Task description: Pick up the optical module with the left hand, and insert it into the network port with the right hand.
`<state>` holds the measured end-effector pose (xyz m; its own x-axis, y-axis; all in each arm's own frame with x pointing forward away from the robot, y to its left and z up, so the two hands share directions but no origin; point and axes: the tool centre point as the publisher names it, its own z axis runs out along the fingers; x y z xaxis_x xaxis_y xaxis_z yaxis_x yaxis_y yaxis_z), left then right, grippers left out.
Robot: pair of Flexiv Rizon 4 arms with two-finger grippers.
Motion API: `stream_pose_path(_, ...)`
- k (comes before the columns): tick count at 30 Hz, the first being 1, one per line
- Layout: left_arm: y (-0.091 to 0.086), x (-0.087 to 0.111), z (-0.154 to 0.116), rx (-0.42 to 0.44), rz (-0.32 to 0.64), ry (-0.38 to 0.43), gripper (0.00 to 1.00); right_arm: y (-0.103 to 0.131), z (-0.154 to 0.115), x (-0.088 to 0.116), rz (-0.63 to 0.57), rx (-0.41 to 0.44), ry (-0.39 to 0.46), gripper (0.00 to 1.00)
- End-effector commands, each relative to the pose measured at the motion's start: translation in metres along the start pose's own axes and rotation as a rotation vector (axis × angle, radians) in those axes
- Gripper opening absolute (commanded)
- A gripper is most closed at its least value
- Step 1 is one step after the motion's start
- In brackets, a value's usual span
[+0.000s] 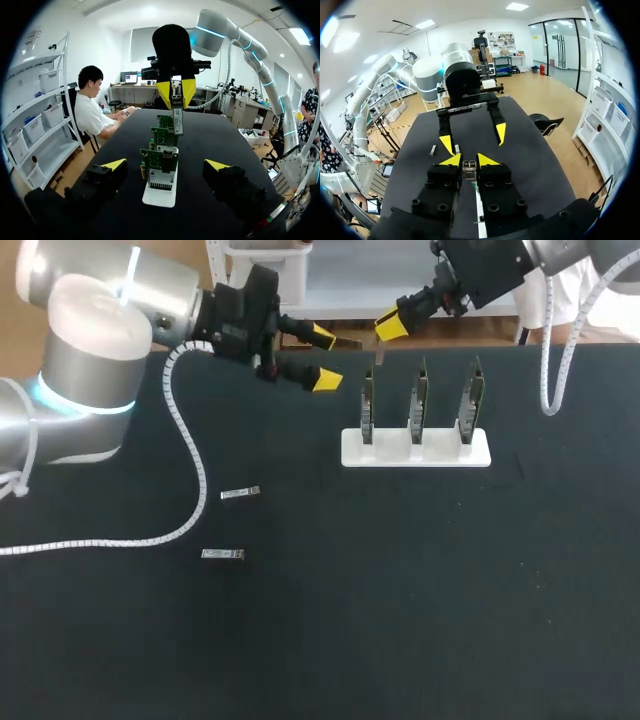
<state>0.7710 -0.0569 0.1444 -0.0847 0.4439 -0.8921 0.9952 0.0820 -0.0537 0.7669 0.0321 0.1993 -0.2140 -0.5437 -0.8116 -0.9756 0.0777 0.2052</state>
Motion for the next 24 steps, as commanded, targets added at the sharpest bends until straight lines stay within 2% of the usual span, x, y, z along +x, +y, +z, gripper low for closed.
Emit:
stream_pose_path(1,-0.001,-0.001,0.01,0.011,0.01,0.034,1.0,-0.002,0.001,-0.001,0.0,-0.005,0.001,0.0)
stream_pose_path(10,0.002,0.001,0.026,0.045,0.047,0.143,1.0,-0.002,0.0,0.0,0.0,-0.007,-0.005,0.0)
stream_pose_path(20,0.0,0.02,0.017,0.009,-0.002,0.191,1.0,-0.003,-0.003,0.003,0.013,-0.001,-0.011,0.0)
stream_pose_path(24,-0.002,0.02,0.017,0.016,0.003,0.194,1.0,-0.004,-0.002,0.004,0.013,-0.004,-0.01,0.0)
